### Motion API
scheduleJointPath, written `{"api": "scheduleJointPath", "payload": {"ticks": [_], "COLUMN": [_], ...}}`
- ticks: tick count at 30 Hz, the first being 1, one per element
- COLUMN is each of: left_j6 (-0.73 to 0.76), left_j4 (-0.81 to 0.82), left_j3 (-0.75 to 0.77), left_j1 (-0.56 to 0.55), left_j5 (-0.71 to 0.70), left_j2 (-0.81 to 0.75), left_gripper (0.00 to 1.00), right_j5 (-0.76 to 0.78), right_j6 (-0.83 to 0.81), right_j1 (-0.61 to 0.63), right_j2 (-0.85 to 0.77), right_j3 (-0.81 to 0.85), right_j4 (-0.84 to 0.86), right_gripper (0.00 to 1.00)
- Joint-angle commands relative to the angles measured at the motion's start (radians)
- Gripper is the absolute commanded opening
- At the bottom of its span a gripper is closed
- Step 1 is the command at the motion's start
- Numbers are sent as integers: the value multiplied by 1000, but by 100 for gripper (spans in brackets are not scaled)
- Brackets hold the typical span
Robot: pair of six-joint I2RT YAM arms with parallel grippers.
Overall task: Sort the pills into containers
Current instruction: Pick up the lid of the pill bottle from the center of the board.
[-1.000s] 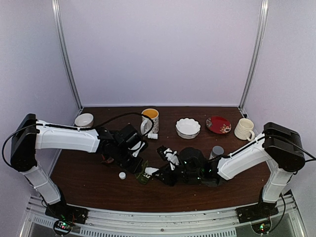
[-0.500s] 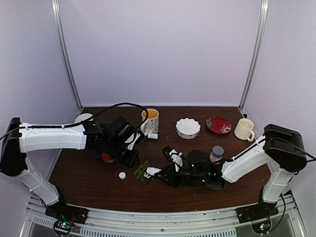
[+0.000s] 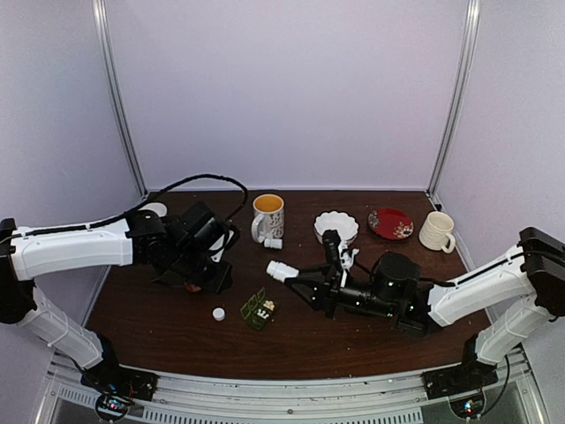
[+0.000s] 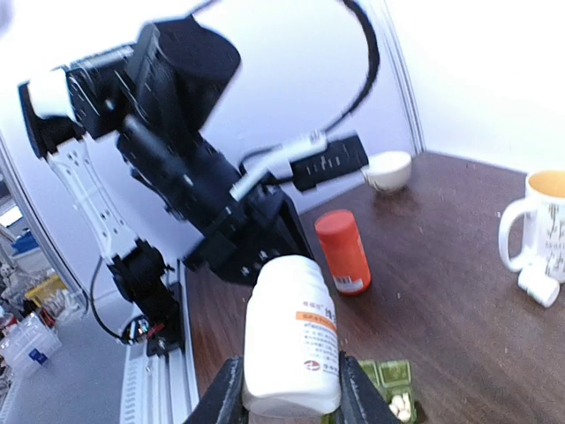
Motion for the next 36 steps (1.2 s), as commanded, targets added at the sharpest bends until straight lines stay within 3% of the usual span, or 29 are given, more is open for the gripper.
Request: {"api": "scheduleJointPath", "payload": {"ticks": [1, 10, 15, 19, 23, 25, 28, 32, 36], "left_j6": [-13, -41, -43, -43, -45, -45, -50, -55, -47], "left_j4": [-35, -37, -38, -38, -37, -36, -36, -17, 14], "left_j3": [-13, -60, -67, -67, -70, -73, -76, -87, -90], "left_j1": [15, 16, 19, 20, 21, 20, 21, 20, 20], "left_j5": [-46, -56, -67, -68, -65, -64, -62, -46, -20], "left_j2": [-48, -27, -10, 5, 19, 27, 45, 70, 115], "left_gripper": [21, 22, 22, 22, 23, 23, 23, 26, 40], "right_j5": [28, 9, -20, 47, -203, -197, 78, -164, -101], "right_j6": [-90, -254, -307, -333, -328, -324, -306, -328, -344], "right_j1": [-6, -6, -6, -7, -1, 3, 3, 10, 11], "right_j2": [-143, -440, -517, -518, -459, -446, -449, -449, -491], "right_j3": [26, 115, 143, 124, 121, 134, 99, 115, 104], "right_j4": [57, -29, -2, 91, 278, 275, 281, 276, 183], "right_gripper": [0, 0, 0, 0, 0, 0, 0, 0, 0]}}
